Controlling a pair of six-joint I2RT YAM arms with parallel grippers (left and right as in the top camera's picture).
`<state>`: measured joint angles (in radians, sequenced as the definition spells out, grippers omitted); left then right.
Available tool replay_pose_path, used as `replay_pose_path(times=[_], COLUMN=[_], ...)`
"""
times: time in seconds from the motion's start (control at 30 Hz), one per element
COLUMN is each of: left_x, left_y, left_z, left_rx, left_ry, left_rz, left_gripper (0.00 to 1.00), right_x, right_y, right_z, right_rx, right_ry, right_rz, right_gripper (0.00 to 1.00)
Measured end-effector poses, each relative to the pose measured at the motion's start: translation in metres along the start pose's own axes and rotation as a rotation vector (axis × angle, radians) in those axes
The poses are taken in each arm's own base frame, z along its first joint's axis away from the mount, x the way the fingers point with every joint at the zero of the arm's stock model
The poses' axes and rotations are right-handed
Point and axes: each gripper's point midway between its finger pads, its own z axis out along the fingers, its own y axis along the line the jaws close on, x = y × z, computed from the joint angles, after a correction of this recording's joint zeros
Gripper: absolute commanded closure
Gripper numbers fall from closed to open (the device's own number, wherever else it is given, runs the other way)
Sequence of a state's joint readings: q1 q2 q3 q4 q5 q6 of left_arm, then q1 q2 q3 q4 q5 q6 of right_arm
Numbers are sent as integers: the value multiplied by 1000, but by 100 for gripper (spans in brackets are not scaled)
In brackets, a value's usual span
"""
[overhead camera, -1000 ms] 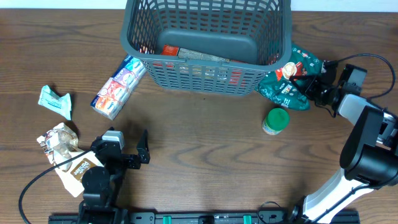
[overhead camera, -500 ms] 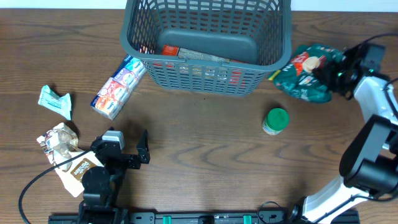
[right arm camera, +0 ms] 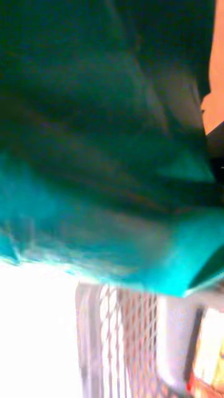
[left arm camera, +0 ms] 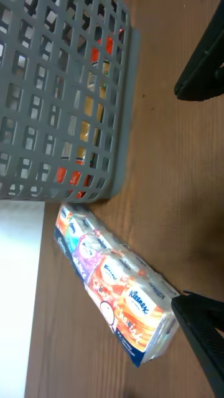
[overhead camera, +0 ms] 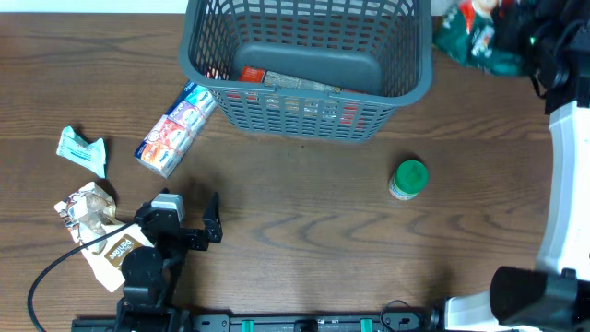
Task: Pack container
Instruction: 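Lift the green coffee pouch with the right gripper over the basket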
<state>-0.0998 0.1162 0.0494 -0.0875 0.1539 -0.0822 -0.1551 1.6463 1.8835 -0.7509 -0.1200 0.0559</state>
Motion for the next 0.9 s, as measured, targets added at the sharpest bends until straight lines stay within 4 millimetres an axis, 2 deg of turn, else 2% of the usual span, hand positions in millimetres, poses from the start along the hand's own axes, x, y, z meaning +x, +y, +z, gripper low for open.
replay_pose_path(times=[0.07,0.17,0.47,0.6,0.9], left_x=[0,0,0,0,0], left_y=[0,0,0,0,0], left_z=[0,0,0,0,0], left_rx=[0,0,0,0,0], left_ry=[0,0,0,0,1], left_rz=[0,0,0,0,0], left_gripper=[2,1,1,2,1], right_x=[-18,-33,-37,-36,-36], right_y=[17,34,90,99,99], right_z=[-10,-17,-20,-21,-21], right_rx=[4,24,42,42,46], right_ry=[-49,-101,-150,-155,-153], right_rz=[-73,-176,-442,-478,-499], right_gripper=[99,99,99,99,99])
